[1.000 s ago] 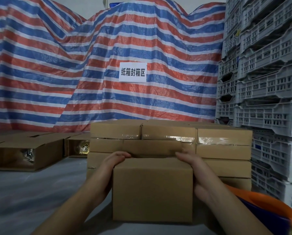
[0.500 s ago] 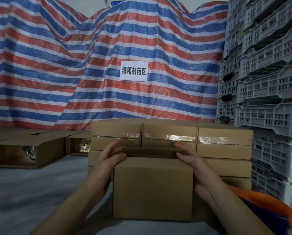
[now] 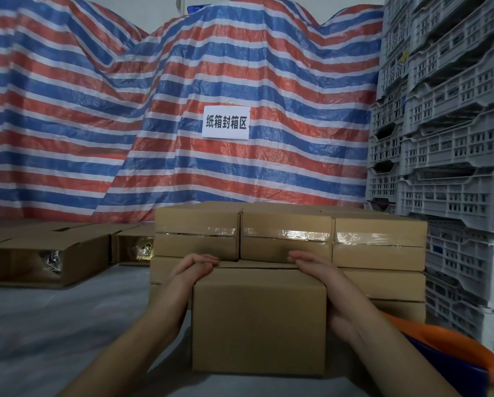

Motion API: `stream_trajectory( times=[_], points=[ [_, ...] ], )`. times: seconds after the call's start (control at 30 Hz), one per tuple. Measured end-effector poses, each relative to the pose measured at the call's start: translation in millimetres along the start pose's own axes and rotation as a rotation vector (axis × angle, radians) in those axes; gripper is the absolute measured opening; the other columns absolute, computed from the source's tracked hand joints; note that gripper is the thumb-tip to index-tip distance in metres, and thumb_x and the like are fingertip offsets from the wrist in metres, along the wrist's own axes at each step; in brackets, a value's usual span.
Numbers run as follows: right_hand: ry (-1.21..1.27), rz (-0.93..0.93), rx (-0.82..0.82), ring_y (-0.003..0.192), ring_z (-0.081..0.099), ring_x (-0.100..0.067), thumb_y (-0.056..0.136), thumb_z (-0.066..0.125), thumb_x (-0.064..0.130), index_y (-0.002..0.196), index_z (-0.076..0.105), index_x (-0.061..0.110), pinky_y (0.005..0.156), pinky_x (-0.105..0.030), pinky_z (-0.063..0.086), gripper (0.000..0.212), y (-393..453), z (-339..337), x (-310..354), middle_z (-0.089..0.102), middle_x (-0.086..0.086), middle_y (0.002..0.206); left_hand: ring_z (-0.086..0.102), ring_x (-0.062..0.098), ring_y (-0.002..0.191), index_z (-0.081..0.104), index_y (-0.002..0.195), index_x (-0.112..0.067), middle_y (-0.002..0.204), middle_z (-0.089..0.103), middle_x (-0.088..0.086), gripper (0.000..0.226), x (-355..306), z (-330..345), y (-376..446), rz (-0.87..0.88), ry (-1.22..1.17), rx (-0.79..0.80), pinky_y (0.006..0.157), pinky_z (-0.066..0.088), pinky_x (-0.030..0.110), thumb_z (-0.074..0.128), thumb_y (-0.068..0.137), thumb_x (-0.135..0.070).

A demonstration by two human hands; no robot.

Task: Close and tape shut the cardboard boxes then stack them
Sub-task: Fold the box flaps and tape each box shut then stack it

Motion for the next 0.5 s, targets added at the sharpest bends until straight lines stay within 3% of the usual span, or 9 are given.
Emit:
stream_trajectory(
  times=[0.17, 0.33, 0.43, 0.5],
  points=[
    [-0.034, 0.033, -0.020, 0.079, 0.071, -0.024, 0.093, 0.062, 0.009, 0.101, 0.078, 0.021, 0.061, -0.030, 0.055, 0.022, 2, -2, 0, 0.079, -0.005, 0.093, 0.059, 0.026, 0.107, 0.073, 0.084, -0.017, 0.103, 0.071, -0.004, 0.022, -1, 1, 2, 0.008, 0.040, 0.000, 0.099, 0.042, 0.046, 0.053, 0.094, -0.011],
    [-0.046, 0.055, -0.027, 0.075, 0.070, -0.027, 0.094, 0.062, 0.011, 0.103, 0.076, 0.020, 0.054, -0.030, 0.055, 0.019, -1, -2, 2, 0.076, -0.014, 0.095, 0.060, 0.016, 0.096, 0.071, 0.091, -0.018, 0.104, 0.068, -0.001, 0.026, -29, 3, 5, 0.038, 0.447, 0.083, 0.086, 0.045, 0.032, 0.047, 0.098, -0.009],
    [-0.052, 0.062, -0.030, 0.082, 0.069, -0.031, 0.094, 0.063, 0.013, 0.108, 0.074, 0.021, 0.057, -0.033, 0.055, 0.020, -4, -1, 3, 0.072, -0.018, 0.105, 0.061, 0.005, 0.079, 0.065, 0.097, -0.020, 0.091, 0.066, -0.003, 0.025, -57, 22, -3, 0.259, 0.800, 0.121, 0.084, 0.052, 0.035, 0.041, 0.102, -0.022],
    [-0.050, 0.073, -0.024, 0.087, 0.068, -0.033, 0.094, 0.063, 0.014, 0.110, 0.073, 0.022, 0.061, -0.034, 0.055, 0.021, -5, 0, 3, 0.070, -0.020, 0.110, 0.058, 0.001, 0.087, 0.061, 0.108, -0.029, 0.101, 0.063, -0.010, 0.029, -69, 46, -16, 0.467, 1.068, 0.217, 0.084, 0.051, 0.034, 0.038, 0.100, -0.046]
  ],
)
Point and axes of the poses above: each hand's wrist, its own y-axis towards the middle knuckle, its own z-axis out of the palm, x = y × z, the point moved 5 cm from there along y, towards the middle knuckle
